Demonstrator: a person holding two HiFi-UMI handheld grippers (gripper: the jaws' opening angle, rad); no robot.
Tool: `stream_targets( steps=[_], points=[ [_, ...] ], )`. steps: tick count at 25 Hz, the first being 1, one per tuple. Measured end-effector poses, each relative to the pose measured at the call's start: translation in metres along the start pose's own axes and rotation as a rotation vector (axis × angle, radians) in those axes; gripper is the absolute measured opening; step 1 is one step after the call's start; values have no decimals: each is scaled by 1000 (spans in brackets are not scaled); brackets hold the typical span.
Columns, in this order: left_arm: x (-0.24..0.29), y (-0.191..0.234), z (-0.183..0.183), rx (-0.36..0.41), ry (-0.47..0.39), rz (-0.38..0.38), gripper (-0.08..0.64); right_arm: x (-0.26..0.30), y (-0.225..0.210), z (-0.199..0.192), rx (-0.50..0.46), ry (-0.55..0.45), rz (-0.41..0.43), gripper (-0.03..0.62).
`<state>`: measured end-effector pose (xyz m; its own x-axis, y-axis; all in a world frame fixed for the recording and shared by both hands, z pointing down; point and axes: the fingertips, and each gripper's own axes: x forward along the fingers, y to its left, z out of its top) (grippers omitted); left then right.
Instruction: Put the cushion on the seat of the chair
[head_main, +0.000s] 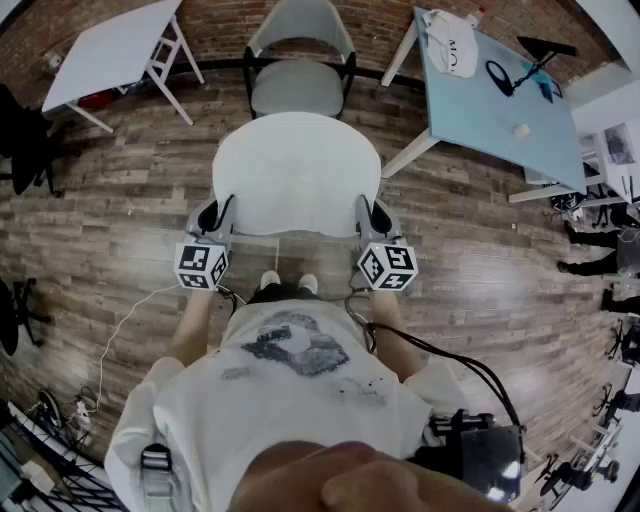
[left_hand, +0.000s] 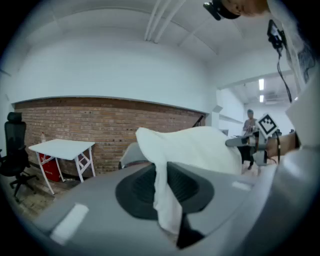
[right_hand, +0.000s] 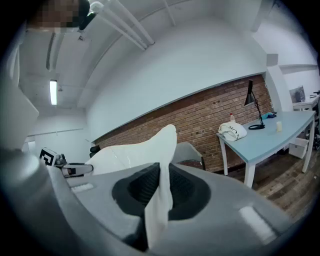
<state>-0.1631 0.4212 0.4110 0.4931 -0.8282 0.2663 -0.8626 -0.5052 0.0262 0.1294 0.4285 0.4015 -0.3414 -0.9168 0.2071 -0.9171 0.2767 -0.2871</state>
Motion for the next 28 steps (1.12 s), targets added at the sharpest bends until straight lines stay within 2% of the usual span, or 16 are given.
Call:
stream_targets(
  steps=[14, 28],
  points=[
    [-1, -2, 2, 0, -4, 34, 46, 1, -4, 3, 18, 1, 19, 44],
    [14, -26, 10, 26, -8, 30, 46, -13, -31, 7, 54, -18, 11, 44]
  ],
)
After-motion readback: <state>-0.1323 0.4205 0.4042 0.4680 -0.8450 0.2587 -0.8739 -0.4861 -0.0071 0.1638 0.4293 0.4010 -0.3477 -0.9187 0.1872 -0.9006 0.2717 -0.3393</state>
